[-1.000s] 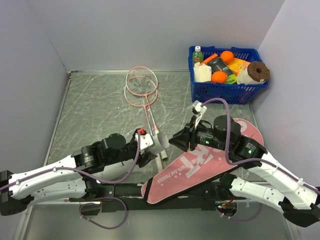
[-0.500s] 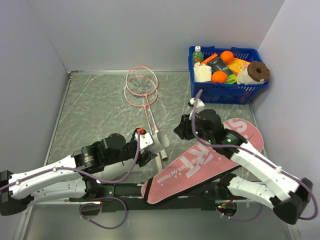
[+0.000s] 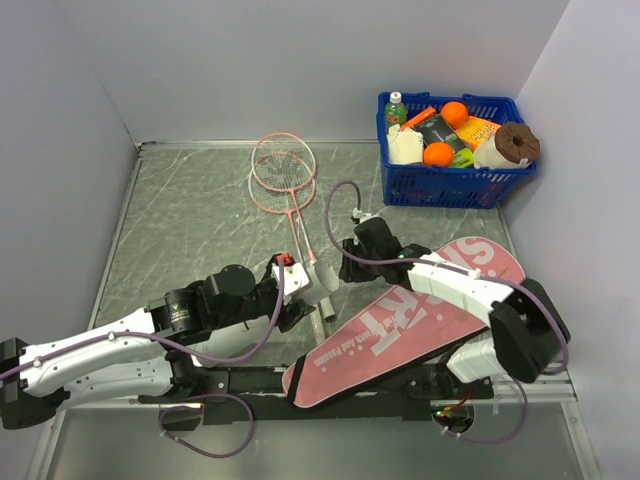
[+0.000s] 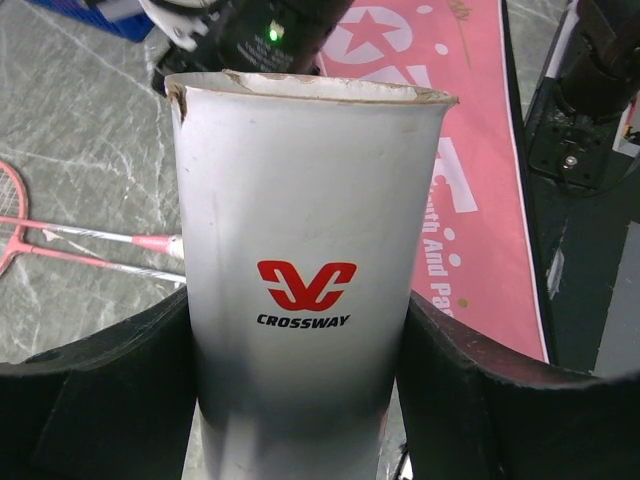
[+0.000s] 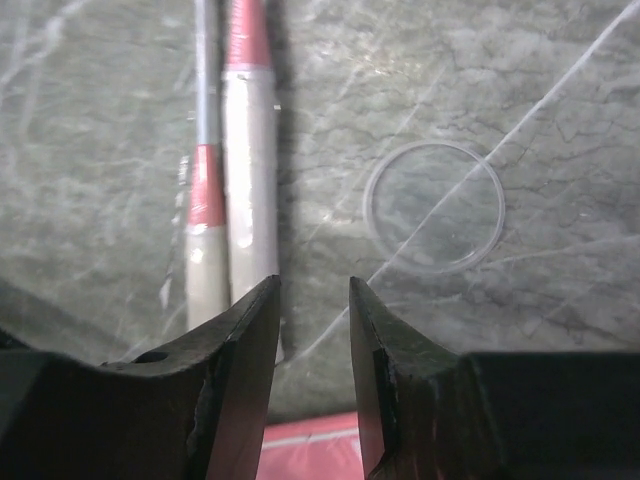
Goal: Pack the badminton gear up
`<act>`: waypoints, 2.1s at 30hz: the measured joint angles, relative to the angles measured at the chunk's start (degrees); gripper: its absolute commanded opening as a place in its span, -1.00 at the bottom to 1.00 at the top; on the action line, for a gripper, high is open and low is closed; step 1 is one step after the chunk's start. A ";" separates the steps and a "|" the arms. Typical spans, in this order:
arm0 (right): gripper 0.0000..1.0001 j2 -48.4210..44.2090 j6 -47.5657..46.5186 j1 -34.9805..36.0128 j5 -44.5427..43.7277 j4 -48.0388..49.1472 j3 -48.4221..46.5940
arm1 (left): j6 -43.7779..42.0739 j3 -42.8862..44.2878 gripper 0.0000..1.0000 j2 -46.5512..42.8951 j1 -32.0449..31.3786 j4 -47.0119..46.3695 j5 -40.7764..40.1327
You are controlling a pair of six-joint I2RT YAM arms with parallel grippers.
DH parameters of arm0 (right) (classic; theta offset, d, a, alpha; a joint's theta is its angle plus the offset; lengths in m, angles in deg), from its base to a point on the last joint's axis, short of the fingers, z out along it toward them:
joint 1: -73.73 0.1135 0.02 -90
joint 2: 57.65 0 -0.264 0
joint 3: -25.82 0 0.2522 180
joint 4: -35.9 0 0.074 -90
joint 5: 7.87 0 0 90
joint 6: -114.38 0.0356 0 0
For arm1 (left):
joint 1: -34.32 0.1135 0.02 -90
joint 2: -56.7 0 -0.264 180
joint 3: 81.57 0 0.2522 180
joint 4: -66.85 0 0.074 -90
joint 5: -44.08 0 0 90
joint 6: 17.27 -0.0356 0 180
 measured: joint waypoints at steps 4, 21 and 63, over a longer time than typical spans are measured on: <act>-0.14 5.03 1.20 0.00 -0.57 0.79 -0.22 | 0.22 0.13 -0.98 0.00 0.00 0.55 -1.60; -0.14 16.09 2.40 0.74 -6.80 1.27 -5.14 | 0.24 0.76 -0.98 0.00 0.00 1.75 -3.93; -1.00 -16.63 0.63 1.70 -2.38 -7.58 -6.14 | 0.04 0.96 -0.98 5.55 -0.02 1.97 -3.26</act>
